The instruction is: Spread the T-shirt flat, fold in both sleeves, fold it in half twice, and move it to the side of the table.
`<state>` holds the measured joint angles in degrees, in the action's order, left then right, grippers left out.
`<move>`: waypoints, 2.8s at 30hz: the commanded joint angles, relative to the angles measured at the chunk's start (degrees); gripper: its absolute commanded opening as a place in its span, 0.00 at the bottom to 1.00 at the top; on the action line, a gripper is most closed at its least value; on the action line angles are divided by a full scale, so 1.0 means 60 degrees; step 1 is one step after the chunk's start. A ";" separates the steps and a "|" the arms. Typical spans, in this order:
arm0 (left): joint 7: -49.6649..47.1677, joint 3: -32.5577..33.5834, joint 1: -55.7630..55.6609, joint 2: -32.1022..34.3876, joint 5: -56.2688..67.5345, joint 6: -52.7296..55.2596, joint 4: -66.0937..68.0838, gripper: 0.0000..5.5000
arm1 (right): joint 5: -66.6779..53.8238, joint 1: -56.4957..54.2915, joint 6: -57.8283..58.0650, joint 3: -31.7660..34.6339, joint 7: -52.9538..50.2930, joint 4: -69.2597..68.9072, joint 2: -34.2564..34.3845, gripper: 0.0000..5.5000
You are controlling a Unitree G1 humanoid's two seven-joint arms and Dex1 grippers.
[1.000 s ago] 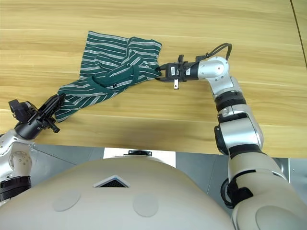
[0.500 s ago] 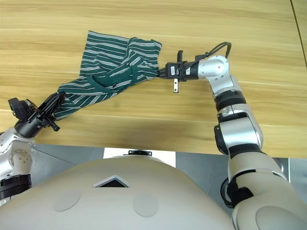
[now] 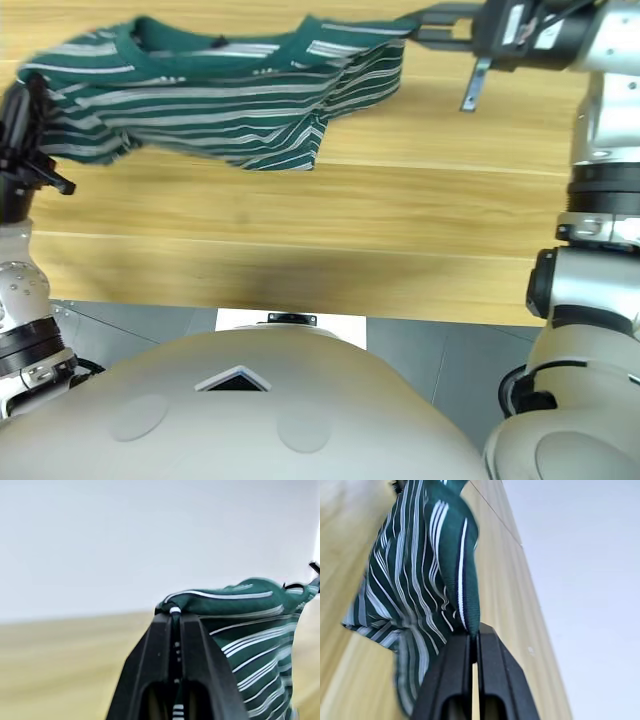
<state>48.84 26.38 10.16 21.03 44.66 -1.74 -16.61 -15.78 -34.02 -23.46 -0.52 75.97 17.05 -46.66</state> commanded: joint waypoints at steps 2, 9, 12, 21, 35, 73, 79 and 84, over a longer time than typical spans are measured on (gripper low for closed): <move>-0.0802 0.0044 -0.0848 0.0043 -0.0103 -0.0211 -0.0648 0.00 | -0.0813 -0.0502 0.0511 0.0924 -0.0313 -0.0835 -0.0372 0.00; -0.2183 -0.2221 -0.7722 0.1382 -0.3435 0.1340 0.7030 0.00 | 0.3534 -0.4935 0.1332 -0.1635 -0.4227 0.6663 0.2285 0.00; -0.3864 -0.3158 -1.2465 0.1604 -0.5429 0.1136 1.2326 0.00 | 0.4726 -0.7573 0.2601 -0.2013 -0.7536 0.9191 0.3199 0.00; -0.6073 -0.3722 -1.7413 0.2097 -0.7225 0.0456 1.5107 0.00 | 0.5118 -1.1634 0.3087 -0.1335 -1.0547 1.0029 0.3299 0.00; -0.3859 -0.3844 -1.4908 0.0115 -0.7846 0.0334 1.5578 0.00 | 0.5209 -0.7800 0.1968 -0.0904 -0.7953 1.0221 0.4164 0.00; 0.2852 -0.1576 0.5906 0.4166 -0.3817 -0.3413 -0.1733 0.52 | -0.2524 0.7759 0.2791 0.1340 0.2599 -0.3540 -0.1679 0.51; 0.0120 -0.2274 -0.0447 0.3954 -0.1855 -0.0169 -0.0340 0.53 | 0.0408 0.1454 0.2149 -0.0780 -0.0392 0.0799 0.1589 0.54; -0.1438 -0.4423 -0.3768 0.2604 -0.4880 0.0779 0.3570 0.53 | 0.2583 -0.2061 0.1145 -0.2171 -0.2895 0.5584 0.4757 0.54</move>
<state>45.10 6.35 -4.42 40.91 23.62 -1.30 -6.01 -7.47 -34.63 -13.18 -8.78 65.98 34.98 -27.62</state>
